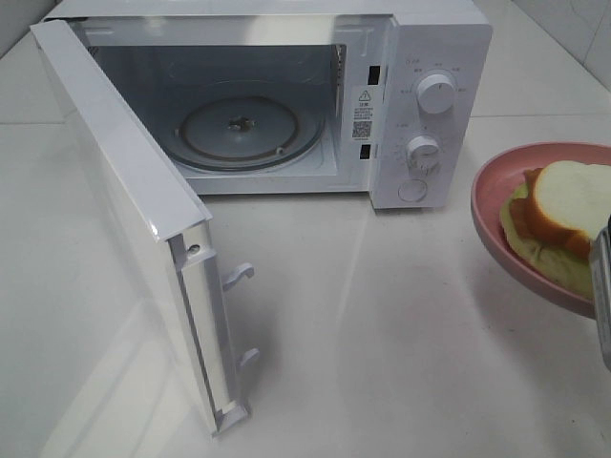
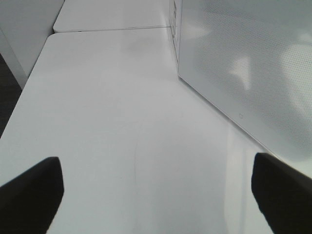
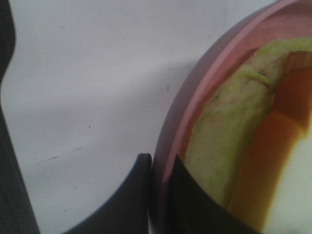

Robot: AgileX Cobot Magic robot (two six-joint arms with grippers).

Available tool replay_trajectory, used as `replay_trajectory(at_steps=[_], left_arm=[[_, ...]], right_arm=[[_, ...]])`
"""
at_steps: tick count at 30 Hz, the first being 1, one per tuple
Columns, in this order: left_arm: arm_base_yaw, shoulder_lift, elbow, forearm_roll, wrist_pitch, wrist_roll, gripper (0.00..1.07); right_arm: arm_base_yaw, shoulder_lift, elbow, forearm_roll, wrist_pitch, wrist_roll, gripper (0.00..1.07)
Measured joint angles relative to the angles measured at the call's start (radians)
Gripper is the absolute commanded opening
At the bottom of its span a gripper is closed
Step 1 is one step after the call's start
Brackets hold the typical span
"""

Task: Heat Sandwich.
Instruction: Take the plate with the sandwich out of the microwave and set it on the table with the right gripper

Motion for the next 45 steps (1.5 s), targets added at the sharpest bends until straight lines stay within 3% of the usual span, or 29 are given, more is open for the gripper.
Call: replay_trajectory(at_steps=[17,31,38,45], left_arm=[[0.0,0.0,0.0,0.0,0.0,0.0,1.0],[0.0,0.0,0.0,0.0,0.0,0.0,1.0],[0.0,0.0,0.0,0.0,0.0,0.0,1.0],[0.0,0.0,0.0,0.0,0.0,0.0,1.0]], right_arm=[[0.0,0.012,0.0,-0.171,0.116,0.489,0.01],[0.0,0.257,0.0,-0.325,0.068,0.971,0.0],[0.0,0.365,-0.001,-0.386,0.021,1.103,0.0],[-0.087,0.468,-0.077,-0.402,-0.002,1.206,0.0]])
